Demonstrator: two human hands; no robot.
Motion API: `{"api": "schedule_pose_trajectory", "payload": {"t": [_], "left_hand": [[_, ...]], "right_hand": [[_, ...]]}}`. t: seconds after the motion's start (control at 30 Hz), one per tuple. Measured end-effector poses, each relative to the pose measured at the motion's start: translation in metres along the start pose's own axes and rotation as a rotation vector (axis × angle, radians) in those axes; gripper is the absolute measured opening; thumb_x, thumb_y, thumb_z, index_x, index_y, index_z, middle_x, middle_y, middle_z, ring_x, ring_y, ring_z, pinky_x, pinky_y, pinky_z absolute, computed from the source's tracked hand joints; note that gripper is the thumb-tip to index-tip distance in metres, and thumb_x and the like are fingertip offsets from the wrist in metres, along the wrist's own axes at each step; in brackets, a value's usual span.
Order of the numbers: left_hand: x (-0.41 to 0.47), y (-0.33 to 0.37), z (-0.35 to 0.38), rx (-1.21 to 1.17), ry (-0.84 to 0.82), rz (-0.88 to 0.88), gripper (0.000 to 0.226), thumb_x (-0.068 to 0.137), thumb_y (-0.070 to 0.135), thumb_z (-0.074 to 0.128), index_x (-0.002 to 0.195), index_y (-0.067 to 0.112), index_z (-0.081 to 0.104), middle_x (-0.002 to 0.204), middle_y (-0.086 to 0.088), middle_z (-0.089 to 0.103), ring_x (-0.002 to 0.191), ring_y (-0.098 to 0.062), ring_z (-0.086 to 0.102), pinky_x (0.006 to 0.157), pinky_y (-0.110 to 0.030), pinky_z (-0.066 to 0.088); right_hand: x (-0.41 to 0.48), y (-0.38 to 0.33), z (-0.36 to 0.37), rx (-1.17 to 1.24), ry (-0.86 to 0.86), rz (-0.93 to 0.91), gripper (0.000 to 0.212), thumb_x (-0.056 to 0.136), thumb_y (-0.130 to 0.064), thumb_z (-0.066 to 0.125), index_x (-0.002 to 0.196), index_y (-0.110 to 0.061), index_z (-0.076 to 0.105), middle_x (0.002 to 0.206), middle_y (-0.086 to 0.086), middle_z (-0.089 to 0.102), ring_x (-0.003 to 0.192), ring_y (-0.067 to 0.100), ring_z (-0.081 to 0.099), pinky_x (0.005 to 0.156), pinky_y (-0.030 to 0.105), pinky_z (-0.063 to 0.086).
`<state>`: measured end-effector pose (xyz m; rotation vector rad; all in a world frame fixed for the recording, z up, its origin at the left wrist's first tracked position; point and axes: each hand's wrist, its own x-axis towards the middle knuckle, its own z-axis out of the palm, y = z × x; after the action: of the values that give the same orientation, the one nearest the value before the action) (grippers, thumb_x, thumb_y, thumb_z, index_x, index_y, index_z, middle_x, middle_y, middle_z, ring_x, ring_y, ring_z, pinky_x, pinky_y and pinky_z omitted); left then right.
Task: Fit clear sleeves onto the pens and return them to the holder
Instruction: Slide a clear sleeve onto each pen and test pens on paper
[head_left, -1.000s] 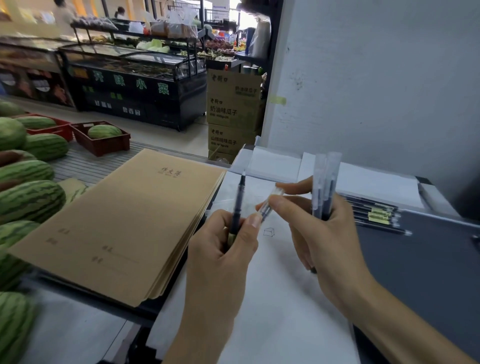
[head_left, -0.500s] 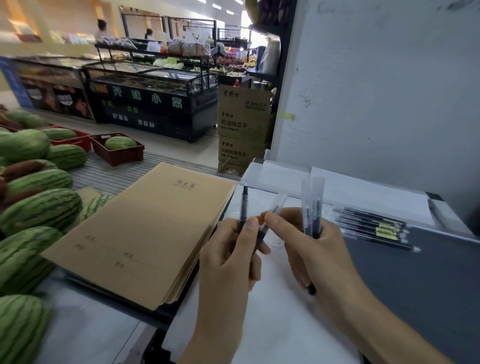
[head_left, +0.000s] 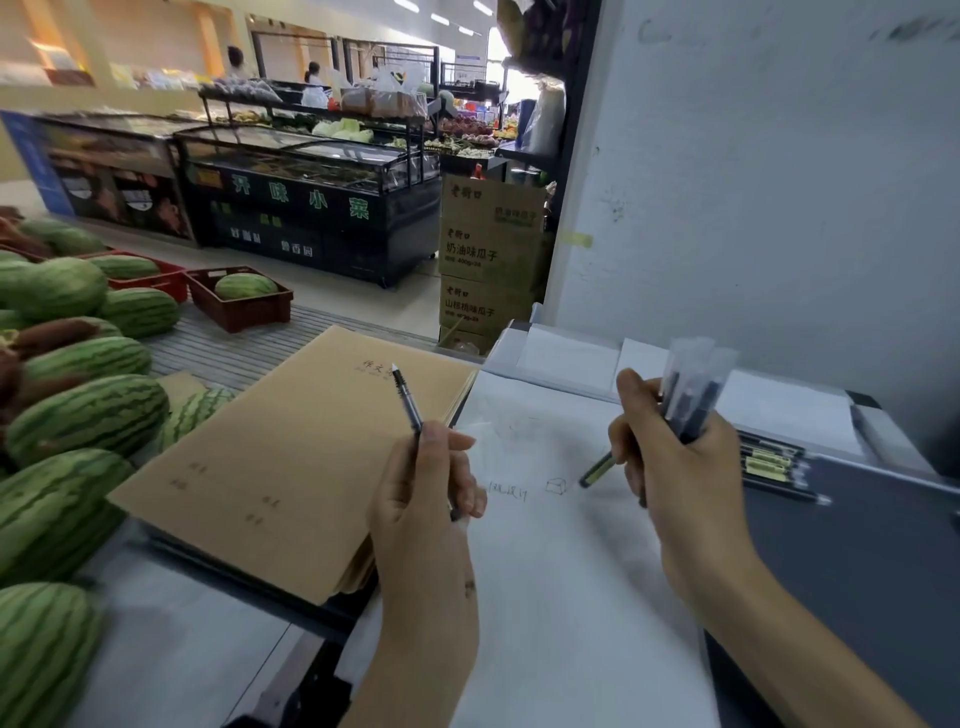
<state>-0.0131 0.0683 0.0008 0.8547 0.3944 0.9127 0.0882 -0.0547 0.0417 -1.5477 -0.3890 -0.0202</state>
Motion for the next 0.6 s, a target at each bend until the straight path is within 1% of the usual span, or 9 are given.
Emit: {"api": "schedule_pose_trajectory", "payload": {"t": [0.07,0.17,0.27,0.3,0.33,0.4,0.5,0.53,0.6], "left_hand": [[0.0,0.0,-0.001,-0.032,-0.007,-0.013,0.03,0.093,0.043,0.064,0.079,0.017,0.072,0.066,-0.005,0.049,0.058,-0.014,0.044,0.06,-0.026,0.045],[-0.001,0.0,-0.001,-0.054,-0.025,-0.035,0.028,0.092,0.043,0.064,0.082,0.017,0.07,0.069,-0.007,0.052,0.059,-0.016,0.046,0.063,-0.031,0.045],[0.0,0.002,0.001,-0.07,-0.027,-0.041,0.027,0.092,0.041,0.063,0.08,0.017,0.069,0.065,-0.006,0.05,0.054,-0.015,0.042,0.057,-0.027,0.043],[0.0,0.003,0.001,-0.079,-0.022,-0.04,0.027,0.093,0.04,0.063,0.079,0.017,0.069,0.064,-0.006,0.048,0.052,-0.014,0.04,0.054,-0.025,0.042],[0.0,0.004,0.001,-0.088,-0.016,-0.04,0.027,0.093,0.039,0.062,0.079,0.017,0.069,0.063,-0.006,0.047,0.052,-0.013,0.038,0.052,-0.023,0.041],[0.0,0.005,0.002,-0.104,-0.006,-0.042,0.027,0.094,0.038,0.062,0.08,0.015,0.067,0.063,-0.006,0.044,0.051,-0.013,0.035,0.05,-0.022,0.039],[0.0,0.004,0.001,-0.11,0.006,-0.045,0.028,0.099,0.034,0.06,0.08,0.015,0.067,0.062,-0.005,0.043,0.051,-0.013,0.034,0.049,-0.022,0.037],[0.001,0.004,0.001,-0.111,0.006,-0.046,0.028,0.1,0.033,0.059,0.08,0.016,0.067,0.062,-0.004,0.043,0.052,-0.013,0.033,0.049,-0.023,0.037],[0.001,0.003,0.001,-0.11,0.004,-0.046,0.029,0.101,0.033,0.059,0.078,0.017,0.068,0.062,-0.004,0.042,0.051,-0.013,0.033,0.049,-0.023,0.037]], "right_hand": [[-0.001,0.004,0.002,-0.053,-0.032,-0.031,0.045,0.098,-0.049,0.066,0.064,-0.022,0.057,0.069,0.018,0.058,0.053,0.016,0.038,0.053,0.031,0.035],[0.0,0.005,0.005,-0.082,-0.04,-0.061,0.044,0.1,-0.048,0.064,0.066,-0.021,0.058,0.066,0.012,0.062,0.056,0.012,0.049,0.058,0.032,0.041],[0.005,0.002,0.006,-0.014,-0.019,-0.106,0.046,0.102,-0.047,0.061,0.061,-0.026,0.057,0.054,0.003,0.055,0.064,0.019,0.07,0.06,0.027,0.048],[0.006,0.001,0.006,0.023,-0.034,-0.13,0.045,0.103,-0.045,0.061,0.061,-0.028,0.054,0.051,0.001,0.052,0.063,0.023,0.072,0.059,0.025,0.053],[0.006,0.002,0.006,0.05,-0.052,-0.147,0.044,0.103,-0.044,0.061,0.063,-0.029,0.053,0.05,0.0,0.049,0.057,0.026,0.07,0.058,0.025,0.056],[0.004,0.007,0.009,0.019,-0.073,-0.133,0.042,0.103,-0.043,0.063,0.065,-0.027,0.054,0.049,-0.001,0.046,0.049,0.024,0.062,0.059,0.03,0.058],[-0.001,0.017,0.017,-0.063,-0.097,-0.021,0.034,0.096,-0.045,0.07,0.073,-0.022,0.062,0.052,-0.001,0.047,0.051,0.016,0.055,0.059,0.035,0.048],[-0.001,0.018,0.019,-0.061,-0.094,0.005,0.037,0.094,-0.046,0.072,0.072,-0.018,0.061,0.052,0.0,0.046,0.05,0.015,0.051,0.059,0.034,0.045],[0.001,0.015,0.02,-0.04,-0.062,0.038,0.052,0.093,-0.049,0.073,0.058,-0.018,0.052,0.051,0.002,0.044,0.049,0.016,0.047,0.056,0.031,0.045]]}}
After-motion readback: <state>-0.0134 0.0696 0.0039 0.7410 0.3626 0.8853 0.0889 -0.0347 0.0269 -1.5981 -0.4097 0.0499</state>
